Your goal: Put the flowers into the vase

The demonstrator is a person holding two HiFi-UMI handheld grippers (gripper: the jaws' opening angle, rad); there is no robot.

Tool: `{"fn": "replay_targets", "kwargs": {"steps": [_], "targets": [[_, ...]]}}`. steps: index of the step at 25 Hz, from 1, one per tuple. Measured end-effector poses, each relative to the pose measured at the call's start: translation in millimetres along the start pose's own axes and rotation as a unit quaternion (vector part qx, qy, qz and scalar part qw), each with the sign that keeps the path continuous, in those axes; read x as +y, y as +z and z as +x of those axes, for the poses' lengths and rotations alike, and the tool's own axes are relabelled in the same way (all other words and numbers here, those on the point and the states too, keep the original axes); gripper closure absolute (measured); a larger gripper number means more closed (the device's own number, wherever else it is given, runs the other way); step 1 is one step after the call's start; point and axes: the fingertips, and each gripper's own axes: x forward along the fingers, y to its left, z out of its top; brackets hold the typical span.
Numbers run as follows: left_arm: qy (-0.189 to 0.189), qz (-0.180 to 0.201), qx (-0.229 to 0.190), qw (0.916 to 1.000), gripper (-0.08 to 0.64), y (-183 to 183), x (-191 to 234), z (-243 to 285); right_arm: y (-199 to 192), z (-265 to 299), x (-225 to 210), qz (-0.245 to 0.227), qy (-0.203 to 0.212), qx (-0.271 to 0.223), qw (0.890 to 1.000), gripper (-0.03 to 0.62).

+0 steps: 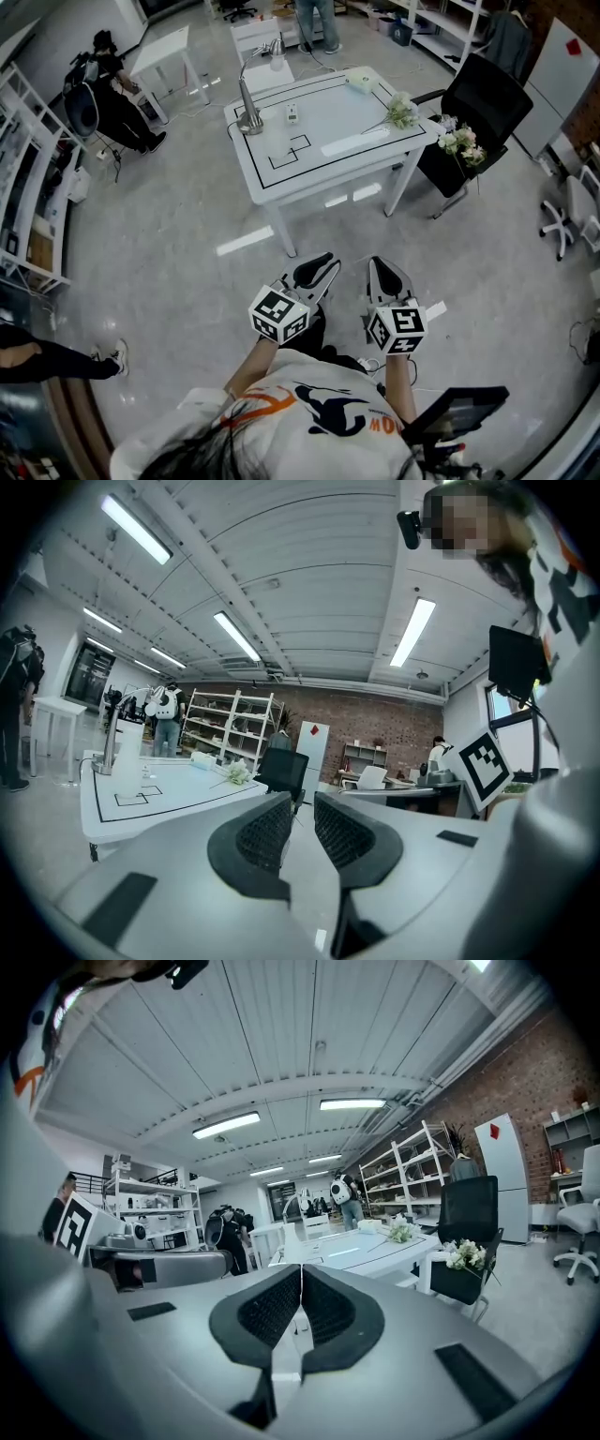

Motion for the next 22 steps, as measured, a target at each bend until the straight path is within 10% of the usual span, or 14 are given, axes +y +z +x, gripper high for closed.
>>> {"fn": "replay_targets", "kwargs": {"steps": [22], "targets": [[-0.063,0.01,0.003,0.998,0.485,55,174,134,60,207,-59,0.025,-0.028,-0.002,0.999,0.577]]}}
